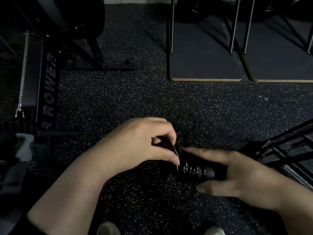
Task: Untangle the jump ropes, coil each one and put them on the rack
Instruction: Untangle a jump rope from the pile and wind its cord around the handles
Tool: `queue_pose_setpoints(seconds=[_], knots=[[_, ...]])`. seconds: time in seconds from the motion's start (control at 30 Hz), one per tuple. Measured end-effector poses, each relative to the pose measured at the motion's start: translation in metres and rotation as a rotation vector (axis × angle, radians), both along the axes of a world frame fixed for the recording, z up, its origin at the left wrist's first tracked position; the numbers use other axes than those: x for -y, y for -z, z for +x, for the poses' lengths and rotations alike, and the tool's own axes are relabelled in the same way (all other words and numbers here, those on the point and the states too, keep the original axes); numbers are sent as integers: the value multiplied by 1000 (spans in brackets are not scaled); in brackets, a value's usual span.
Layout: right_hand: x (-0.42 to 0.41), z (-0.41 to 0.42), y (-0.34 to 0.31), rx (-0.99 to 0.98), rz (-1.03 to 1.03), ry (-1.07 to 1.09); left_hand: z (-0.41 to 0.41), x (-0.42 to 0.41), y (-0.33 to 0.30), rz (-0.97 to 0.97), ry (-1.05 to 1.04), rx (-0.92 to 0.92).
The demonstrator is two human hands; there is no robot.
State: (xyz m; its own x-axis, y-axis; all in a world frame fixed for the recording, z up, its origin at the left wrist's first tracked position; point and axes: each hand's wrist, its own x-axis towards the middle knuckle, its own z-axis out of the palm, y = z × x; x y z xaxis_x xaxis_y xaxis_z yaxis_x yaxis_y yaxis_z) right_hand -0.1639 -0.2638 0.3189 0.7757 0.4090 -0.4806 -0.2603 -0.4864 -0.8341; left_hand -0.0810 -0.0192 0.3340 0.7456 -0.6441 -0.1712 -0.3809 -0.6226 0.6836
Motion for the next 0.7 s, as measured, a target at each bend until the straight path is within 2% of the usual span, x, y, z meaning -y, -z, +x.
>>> queue_pose_setpoints(seconds=[0.13, 0.2, 0.27, 0.37, 0.53, 0.6, 0.7], knots=[[-6, -1, -11, -92, 383, 8, 3, 0, 4, -404, -24, -225], [-9, -5, -11, -49, 450, 10, 0, 8, 7, -592, -46, -392], [-13, -8, -9, 13, 509, 86, -5, 17, 14, -717, -154, -498], [-17, -8, -1, 83, 638, 297, -16, 28, 27, -718, -364, -526], [-22, -2, 1, 121, 753, 624, -23, 42, 23, -500, -446, -605], [-21, 0, -4, 137, 738, 731, -25, 44, 22, -451, -414, -593], [-20, 0, -6, 167, 610, 789, -25, 45, 23, -390, -383, -542]])
